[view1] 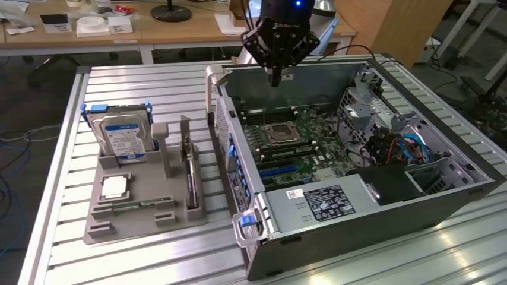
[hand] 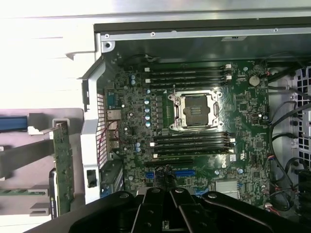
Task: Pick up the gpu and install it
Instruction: 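Reach for the gpu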
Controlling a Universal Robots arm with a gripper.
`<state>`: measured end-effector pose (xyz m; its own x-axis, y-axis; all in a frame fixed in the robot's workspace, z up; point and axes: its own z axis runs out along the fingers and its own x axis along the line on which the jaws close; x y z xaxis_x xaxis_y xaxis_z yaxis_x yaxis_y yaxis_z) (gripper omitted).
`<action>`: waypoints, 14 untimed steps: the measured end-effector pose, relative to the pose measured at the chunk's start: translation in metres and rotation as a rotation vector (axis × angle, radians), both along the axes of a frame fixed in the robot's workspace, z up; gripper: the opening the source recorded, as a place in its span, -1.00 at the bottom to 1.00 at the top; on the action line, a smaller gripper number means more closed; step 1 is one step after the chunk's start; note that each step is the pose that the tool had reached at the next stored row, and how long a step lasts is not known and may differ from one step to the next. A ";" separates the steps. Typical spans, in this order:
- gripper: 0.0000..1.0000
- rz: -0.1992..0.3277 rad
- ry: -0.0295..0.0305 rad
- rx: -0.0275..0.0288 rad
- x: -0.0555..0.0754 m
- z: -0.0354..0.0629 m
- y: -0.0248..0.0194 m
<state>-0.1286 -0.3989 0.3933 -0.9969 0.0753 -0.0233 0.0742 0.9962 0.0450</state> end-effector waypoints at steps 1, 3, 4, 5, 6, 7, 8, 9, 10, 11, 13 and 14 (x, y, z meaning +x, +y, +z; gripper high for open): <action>-0.79 0.000 0.0000 0.0000 -0.001 0.0000 0.0000; -0.79 0.000 0.0000 0.0000 -0.005 -0.0001 0.0000; -0.79 0.000 0.0000 0.0000 -0.006 -0.0001 0.0000; -0.79 0.000 0.0000 0.0000 -0.008 -0.0001 0.0000; -0.79 0.000 0.0000 0.0001 -0.010 -0.0002 0.0000; -0.79 0.000 0.0000 0.0000 -0.012 -0.0003 0.0000; -0.79 0.000 0.0000 0.0000 -0.014 -0.0004 0.0000; -0.79 0.000 0.0000 0.0000 -0.016 -0.0005 0.0000; -0.79 0.000 0.0000 0.0001 -0.018 -0.0006 0.0000; -0.79 0.000 0.0000 0.0001 -0.021 -0.0007 0.0000; -0.79 0.000 0.0000 0.0000 -0.028 -0.0008 0.0000; -0.79 0.000 0.0001 0.0001 -0.032 -0.0009 0.0000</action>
